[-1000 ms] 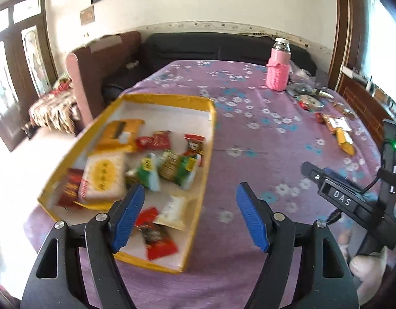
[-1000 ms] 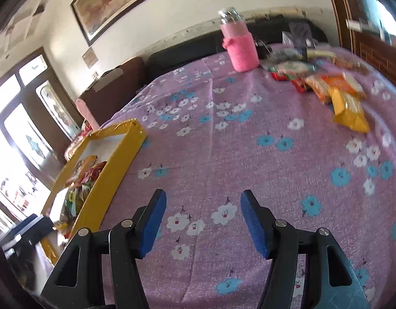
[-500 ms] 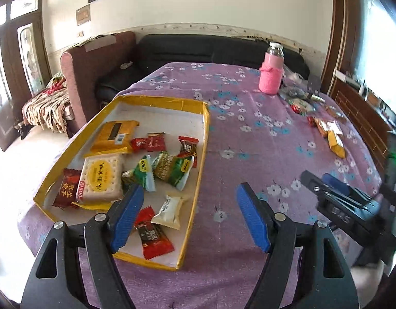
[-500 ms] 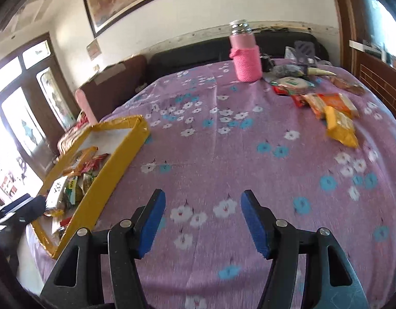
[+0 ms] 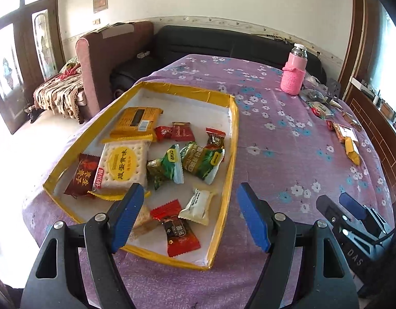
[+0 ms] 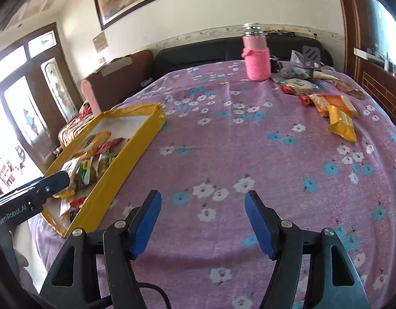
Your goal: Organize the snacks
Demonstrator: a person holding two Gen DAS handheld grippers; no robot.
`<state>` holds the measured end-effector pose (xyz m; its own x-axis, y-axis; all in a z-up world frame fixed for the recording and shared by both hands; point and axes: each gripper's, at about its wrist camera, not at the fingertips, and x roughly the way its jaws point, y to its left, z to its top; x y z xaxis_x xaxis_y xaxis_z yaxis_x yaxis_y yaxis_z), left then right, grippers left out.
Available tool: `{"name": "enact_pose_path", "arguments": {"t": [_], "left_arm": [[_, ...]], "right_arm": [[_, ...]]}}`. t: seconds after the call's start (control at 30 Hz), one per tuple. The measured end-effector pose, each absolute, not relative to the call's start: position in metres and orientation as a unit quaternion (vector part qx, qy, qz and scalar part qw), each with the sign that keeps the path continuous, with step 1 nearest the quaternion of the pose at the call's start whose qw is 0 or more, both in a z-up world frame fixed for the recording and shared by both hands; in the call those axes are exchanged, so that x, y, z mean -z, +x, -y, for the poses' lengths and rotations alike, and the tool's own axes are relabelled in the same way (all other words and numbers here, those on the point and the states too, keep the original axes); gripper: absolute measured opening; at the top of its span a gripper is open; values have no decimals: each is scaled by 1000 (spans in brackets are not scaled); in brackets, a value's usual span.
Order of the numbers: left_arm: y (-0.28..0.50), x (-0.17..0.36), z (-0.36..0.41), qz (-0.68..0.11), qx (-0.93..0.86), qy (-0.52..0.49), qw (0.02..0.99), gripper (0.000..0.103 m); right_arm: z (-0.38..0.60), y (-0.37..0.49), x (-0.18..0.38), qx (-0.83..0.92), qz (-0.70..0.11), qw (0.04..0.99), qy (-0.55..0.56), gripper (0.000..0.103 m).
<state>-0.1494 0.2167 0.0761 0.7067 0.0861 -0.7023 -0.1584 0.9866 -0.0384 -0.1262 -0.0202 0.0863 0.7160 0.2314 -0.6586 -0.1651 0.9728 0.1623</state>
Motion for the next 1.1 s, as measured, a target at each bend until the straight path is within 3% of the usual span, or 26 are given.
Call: {"name": "enact_pose_path", "arguments": {"t": [0.43, 0.57, 0.7, 1.1], "left_arm": [[-153, -76, -215, -376, -62, -47, 923, 75], [-165, -93, -211, -324, -124, -25, 938, 75], [-184, -119, -203, -266, -204, 21, 942, 96], [-189, -115, -202, -291, -174, 25, 940, 98]], "right_arm": [[13, -136, -92, -113, -353, 928, 34, 69], [11, -144, -98, -124, -331, 935, 17, 69], [-9, -158, -112, -157, -297, 941, -37, 72], [-36, -170, -123, -234, -285, 928, -46, 73]]}}
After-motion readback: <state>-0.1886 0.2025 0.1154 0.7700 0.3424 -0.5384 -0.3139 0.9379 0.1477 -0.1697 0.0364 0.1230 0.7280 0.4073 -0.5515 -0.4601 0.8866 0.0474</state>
